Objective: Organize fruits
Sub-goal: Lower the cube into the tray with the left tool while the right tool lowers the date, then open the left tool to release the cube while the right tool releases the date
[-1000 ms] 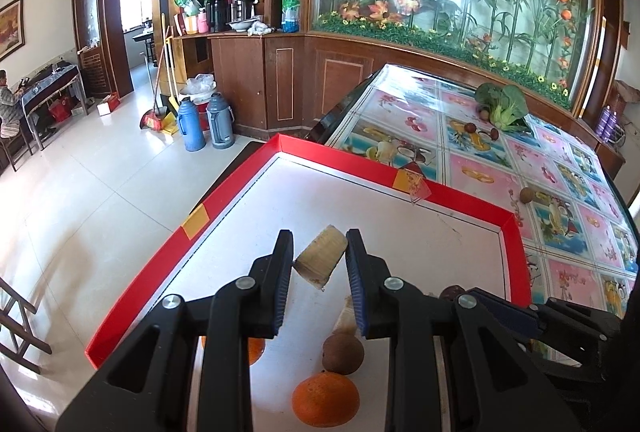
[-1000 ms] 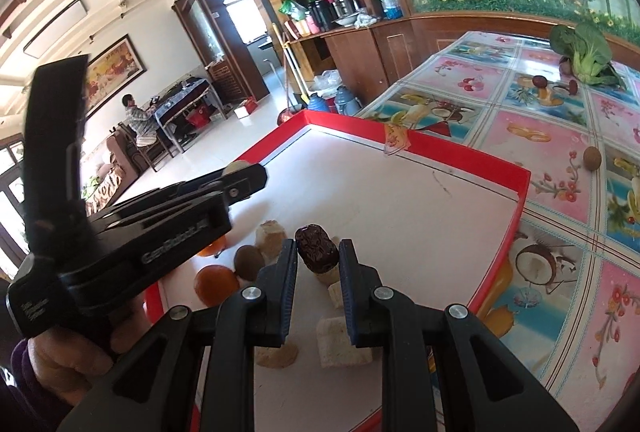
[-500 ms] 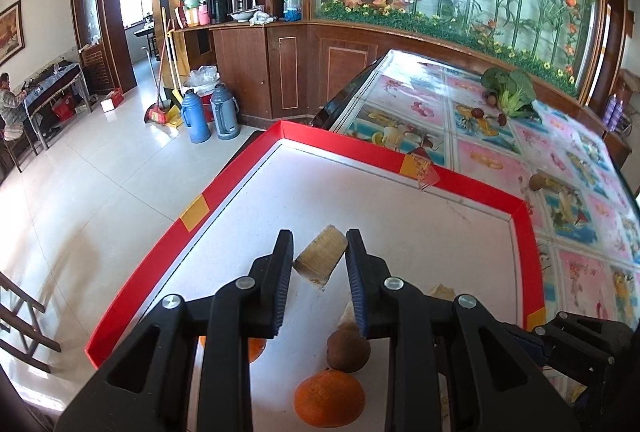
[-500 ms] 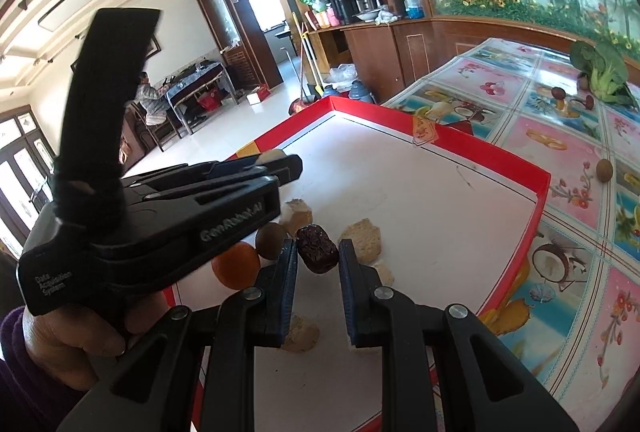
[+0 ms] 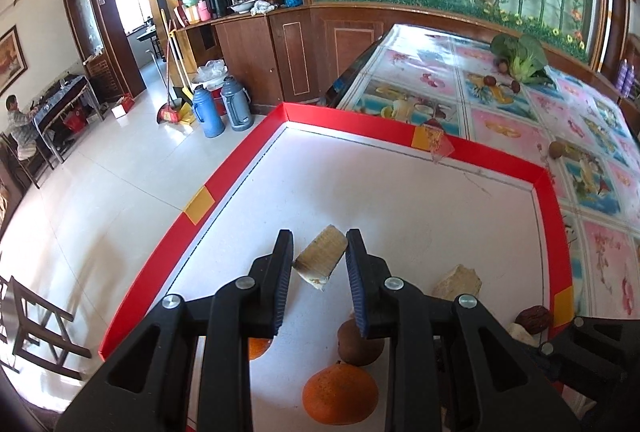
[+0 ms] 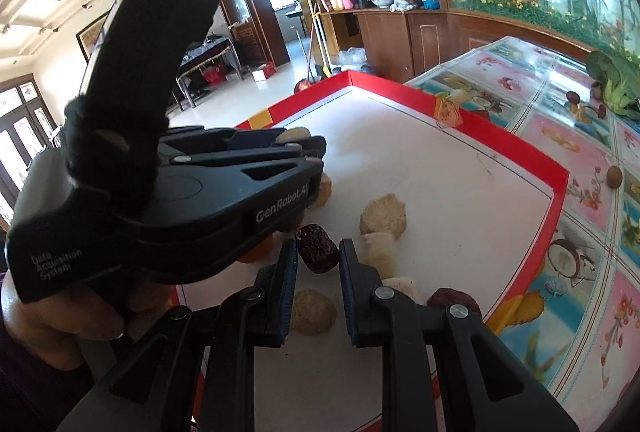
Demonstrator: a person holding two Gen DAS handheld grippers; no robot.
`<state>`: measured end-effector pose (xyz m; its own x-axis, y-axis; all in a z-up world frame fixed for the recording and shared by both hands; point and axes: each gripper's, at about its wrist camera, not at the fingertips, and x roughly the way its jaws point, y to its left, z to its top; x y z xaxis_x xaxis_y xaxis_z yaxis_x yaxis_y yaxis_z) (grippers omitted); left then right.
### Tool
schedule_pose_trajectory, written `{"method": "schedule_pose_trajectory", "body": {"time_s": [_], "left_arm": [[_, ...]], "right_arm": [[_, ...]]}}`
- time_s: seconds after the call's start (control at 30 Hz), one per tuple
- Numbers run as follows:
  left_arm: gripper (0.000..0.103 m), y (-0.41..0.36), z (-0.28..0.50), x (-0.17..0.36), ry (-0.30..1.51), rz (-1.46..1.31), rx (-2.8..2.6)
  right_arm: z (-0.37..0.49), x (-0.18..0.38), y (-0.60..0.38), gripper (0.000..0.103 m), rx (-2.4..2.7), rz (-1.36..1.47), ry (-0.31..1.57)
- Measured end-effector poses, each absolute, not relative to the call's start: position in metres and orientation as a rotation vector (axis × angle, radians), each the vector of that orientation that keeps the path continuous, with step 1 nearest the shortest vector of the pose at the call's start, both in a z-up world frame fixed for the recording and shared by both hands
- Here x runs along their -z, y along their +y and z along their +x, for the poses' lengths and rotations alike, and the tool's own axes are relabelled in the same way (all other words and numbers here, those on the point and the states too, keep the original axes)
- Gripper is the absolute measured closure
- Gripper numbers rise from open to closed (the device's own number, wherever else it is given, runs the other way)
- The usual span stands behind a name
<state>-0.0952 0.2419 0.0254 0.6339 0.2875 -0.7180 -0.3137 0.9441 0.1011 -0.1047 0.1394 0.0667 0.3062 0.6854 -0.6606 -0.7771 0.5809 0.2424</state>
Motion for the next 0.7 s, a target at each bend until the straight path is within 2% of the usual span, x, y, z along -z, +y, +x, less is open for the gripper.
{"method": "schedule_pose_trajectory", "body": {"time_s": [0.17, 0.2, 0.23, 0.3, 0.33, 0.43, 0.57, 0.6, 0.63, 0.7], "left_arm": [[0.072, 0.24, -0.093, -0.024, 0.836, -0.01, -0.35], [0.064, 0.24, -0.093, -0.024, 0.832, -0.004, -0.357], [0.052, 0.239, -0.094, -0.025, 0.828, 0.001, -0.366], [0.036, 0.239, -0.096, -0.028, 0.808, 0.009, -0.386], [0.032, 0.238, -0.098, -0.03, 0.797, 0.012, -0.395], [0.03, 0.239, -0.103, -0.034, 0.777, -0.01, -0.405], [0.03, 0.241, -0.115, -0.046, 0.723, -0.065, -0.412], [0.028, 0.241, -0.119, -0.051, 0.702, -0.072, -0.417], [0.017, 0.241, -0.123, -0.056, 0.681, -0.079, -0.423], [0.005, 0.239, -0.136, -0.071, 0.616, -0.09, -0.438]], "right_arm": [[-0.106, -0.066, 0.141, 0.083, -0.973, -0.152, 0.804], [-0.107, -0.066, 0.141, 0.082, -0.969, -0.157, 0.802], [-0.107, -0.066, 0.141, 0.079, -0.965, -0.16, 0.799], [-0.107, -0.069, 0.137, 0.07, -0.955, -0.155, 0.785], [-0.106, -0.07, 0.135, 0.067, -0.955, -0.143, 0.776], [-0.105, -0.074, 0.128, 0.062, -0.961, -0.103, 0.763], [-0.105, -0.079, 0.115, 0.061, -0.955, -0.056, 0.739], [-0.107, -0.082, 0.108, 0.061, -0.95, -0.038, 0.719], [-0.109, -0.085, 0.102, 0.061, -0.942, -0.018, 0.697], [-0.111, -0.09, 0.089, 0.06, -0.923, 0.019, 0.664]]}}
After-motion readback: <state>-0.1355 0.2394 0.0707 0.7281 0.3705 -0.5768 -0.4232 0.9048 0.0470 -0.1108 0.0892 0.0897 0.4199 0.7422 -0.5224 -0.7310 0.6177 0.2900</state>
